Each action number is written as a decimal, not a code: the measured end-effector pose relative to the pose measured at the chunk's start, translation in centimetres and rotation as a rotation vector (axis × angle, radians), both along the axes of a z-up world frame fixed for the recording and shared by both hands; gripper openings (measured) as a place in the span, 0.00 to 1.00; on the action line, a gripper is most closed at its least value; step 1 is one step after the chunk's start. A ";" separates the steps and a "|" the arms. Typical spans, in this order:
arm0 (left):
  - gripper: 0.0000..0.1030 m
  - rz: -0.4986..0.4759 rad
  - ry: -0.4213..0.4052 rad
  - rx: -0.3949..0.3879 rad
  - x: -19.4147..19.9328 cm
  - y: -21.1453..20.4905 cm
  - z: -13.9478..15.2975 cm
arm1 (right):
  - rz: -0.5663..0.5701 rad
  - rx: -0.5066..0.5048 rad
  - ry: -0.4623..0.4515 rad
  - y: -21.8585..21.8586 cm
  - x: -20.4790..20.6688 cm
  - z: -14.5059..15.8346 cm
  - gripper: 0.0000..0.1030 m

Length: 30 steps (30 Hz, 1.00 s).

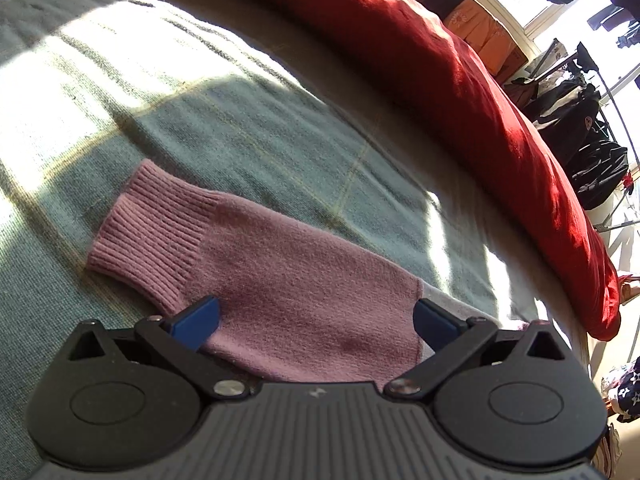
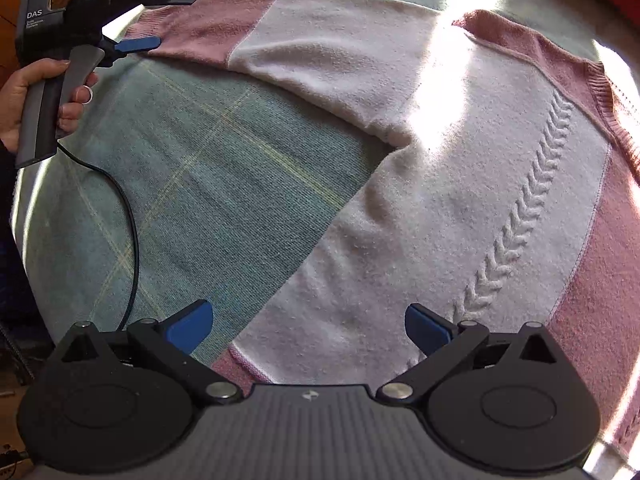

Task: Fold clothes
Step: 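Grasp the pink cuff with the left gripper and lift it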

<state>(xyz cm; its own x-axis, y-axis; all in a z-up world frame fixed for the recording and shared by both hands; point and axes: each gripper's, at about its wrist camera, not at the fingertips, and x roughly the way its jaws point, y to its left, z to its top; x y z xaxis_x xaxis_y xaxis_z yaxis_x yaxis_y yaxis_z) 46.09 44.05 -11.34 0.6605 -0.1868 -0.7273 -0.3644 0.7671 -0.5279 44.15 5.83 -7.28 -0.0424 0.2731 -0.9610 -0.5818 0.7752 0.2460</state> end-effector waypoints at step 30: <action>0.44 0.321 -0.056 -0.237 -3.6 5.8 -2.6 | -0.001 0.048 0.066 1.3 -0.2 0.3 1.00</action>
